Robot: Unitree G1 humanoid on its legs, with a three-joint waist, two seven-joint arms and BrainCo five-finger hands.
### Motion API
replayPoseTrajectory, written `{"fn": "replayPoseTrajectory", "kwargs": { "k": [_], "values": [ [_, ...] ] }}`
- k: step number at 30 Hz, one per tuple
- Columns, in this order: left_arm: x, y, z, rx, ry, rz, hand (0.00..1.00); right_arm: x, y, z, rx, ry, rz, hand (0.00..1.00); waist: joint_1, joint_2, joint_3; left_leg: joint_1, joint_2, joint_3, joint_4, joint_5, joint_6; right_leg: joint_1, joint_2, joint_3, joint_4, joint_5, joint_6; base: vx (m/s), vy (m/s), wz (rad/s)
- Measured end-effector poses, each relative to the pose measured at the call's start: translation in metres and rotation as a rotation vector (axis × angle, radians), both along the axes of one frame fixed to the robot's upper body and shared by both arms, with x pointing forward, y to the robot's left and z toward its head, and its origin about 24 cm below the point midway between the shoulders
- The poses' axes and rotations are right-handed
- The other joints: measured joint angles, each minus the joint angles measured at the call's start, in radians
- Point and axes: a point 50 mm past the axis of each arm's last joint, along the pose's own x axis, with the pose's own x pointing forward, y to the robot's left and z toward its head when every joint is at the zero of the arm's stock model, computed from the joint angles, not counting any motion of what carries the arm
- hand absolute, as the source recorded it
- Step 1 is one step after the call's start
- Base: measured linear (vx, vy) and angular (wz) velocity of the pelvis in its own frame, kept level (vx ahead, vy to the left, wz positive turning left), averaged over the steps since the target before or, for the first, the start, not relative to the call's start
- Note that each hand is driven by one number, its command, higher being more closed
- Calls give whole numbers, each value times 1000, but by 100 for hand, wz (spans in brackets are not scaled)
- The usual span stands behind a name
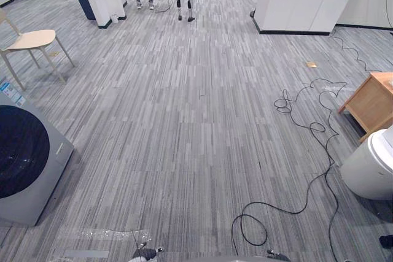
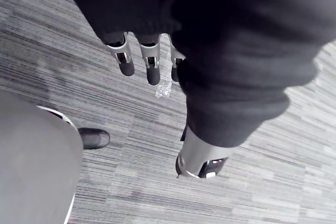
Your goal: Organize washtable
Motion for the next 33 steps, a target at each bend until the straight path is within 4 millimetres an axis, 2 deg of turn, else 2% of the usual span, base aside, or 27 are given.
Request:
{"fn": "replayPoseTrajectory", "kwargs": {
  "k": [1,2,3,5,6,8,9,12,13,14,15,16,17,18,19,20,22,24,25,26,28,29,30,31,32,33],
  "values": [
    [1,-2,0,-3,-9,0,0,4,-3,2,-1,-22,-4,0,-10,-1,15,18,11,-11,0,-7,10,-43,-1,23,129,-1,-10,-33,-15,19],
    [1,-1,1,-1,-15,0,0,8,-2,3,2,-43,-7,0,-19,11,28,38,16,-33,0,-12,19,-74,-1,53,233,3,-17,-25,-9,31],
    [2,-1,1,1,-19,-7,0,10,-5,4,3,-68,-25,0,-35,11,47,62,33,-55,1,-18,28,-125,16,93,327,-34,-26,13,2,36],
    [3,-2,1,1,-13,-39,0,9,-6,5,5,-84,-52,0,-54,15,48,68,64,-85,1,-27,38,-168,61,108,286,-69,-23,77,2,36],
    [5,-1,1,3,-14,-41,0,10,-6,6,8,-93,-70,0,-55,22,52,69,73,-87,2,-30,36,-208,75,108,248,-64,-19,177,-9,25],
    [12,1,3,10,-27,-47,0,12,-5,6,18,-102,-98,0,-68,14,94,80,78,-98,5,-41,28,-245,77,88,65,-3,21,213,-39,22],
    [11,4,3,13,-30,-9,0,12,-2,6,32,-107,-136,0,-73,7,114,101,75,-102,5,-66,16,-244,60,63,-70,37,44,281,-82,29],
    [7,5,3,9,-27,29,0,0,-1,4,40,-93,-166,0,-73,2,113,159,79,-111,29,-136,6,-253,41,35,-46,33,31,421,-176,30],
    [6,4,2,6,-26,30,0,0,-3,5,37,-96,-166,0,-74,8,108,164,94,-121,75,-197,0,-267,48,42,26,22,6,570,-278,34],
    [-1,-6,0,-20,-5,37,0,-2,-9,6,24,-93,-156,0,-78,38,79,164,142,-131,116,-236,-9,-277,90,45,83,50,-21,617,-274,39],
    [-4,-12,-2,-36,9,39,0,-4,-13,6,13,-86,-154,0,-77,64,61,151,157,-138,168,-247,-23,-277,111,40,89,56,-21,680,-277,28],
    [1,-12,-1,-38,-7,28,0,-6,-14,4,0,-54,-145,0,-67,69,57,63,186,-104,379,-234,-60,-260,133,48,109,52,-71,694,-289,5],
    [5,-12,0,-38,-17,27,0,-4,-15,4,-9,-39,-116,0,-57,72,58,-9,209,-73,611,-170,-101,-209,152,58,104,38,-112,842,-353,-28],
    [6,-16,0,-48,-18,24,0,-5,-20,4,-26,-29,-90,0,-39,78,62,-46,241,-57,781,-145,-115,-161,177,72,85,22,-133,712,-285,-48],
    [8,-18,0,-53,-22,18,0,-6,-22,5,-32,-23,-81,0,-27,89,63,-65,260,-39,875,-150,-120,-117,196,85,63,17,-140,715,-223,-71],
    [13,-18,1,-53,-33,-7,0,-9,-22,4,-36,-7,-75,0,-13,90,66,-85,276,-7,1019,-155,-113,1,217,112,3,9,-152,550,-140,-54],
    [21,-14,5,-36,-68,-27,0,-9,-17,3,-27,-2,-75,0,-14,69,80,-111,267,27,1072,-177,-92,116,210,137,-50,6,-157,598,-98,-23],
    [41,-12,15,12,-157,-119,0,-5,-12,2,-20,-6,-52,0,-6,44,96,-218,242,38,1003,-234,-100,223,187,137,-74,5,-158,521,-3,-1],
    [47,-14,19,21,-186,-150,0,-4,-11,2,-20,-8,-43,0,-2,39,99,-240,230,34,945,-236,-97,239,180,140,-74,5,-158,459,96,-22],
    [57,-21,26,25,-244,-213,0,-2,-11,2,-21,-11,-35,0,12,37,101,-284,203,18,721,-231,-106,257,168,155,-68,5,-157,359,122,-35],
    [68,-27,33,29,-297,-256,0,4,-11,4,-23,-31,-22,0,21,44,102,-324,177,-45,460,-185,-142,278,162,171,-70,-21,-149,312,176,-45],
    [75,-28,38,35,-334,-279,0,6,-11,5,-24,-45,-15,0,39,53,99,-359,185,-70,365,-76,-168,286,161,192,-78,-84,-138,334,261,-67],
    [78,-29,39,38,-341,-297,0,7,-11,5,-31,-39,21,0,44,58,99,-384,183,-52,426,-13,-160,306,155,211,-96,-148,-139,330,254,-63],
    [80,-27,39,45,-339,-301,0,10,-10,5,-32,-44,40,0,41,53,98,-416,188,-54,485,-21,-159,308,155,217,-102,-153,-134,374,318,-37],
    [84,-27,40,51,-340,-325,0,12,-11,6,-35,-48,52,0,38,62,104,-461,215,-58,584,-63,-152,310,167,230,-100,-129,-102,348,336,-16],
    [81,-29,35,46,-308,-344,0,13,-12,6,-43,-41,61,0,40,73,109,-425,221,-58,593,-91,-117,311,173,250,-46,-87,-79,337,354,-13]
  ]
}}
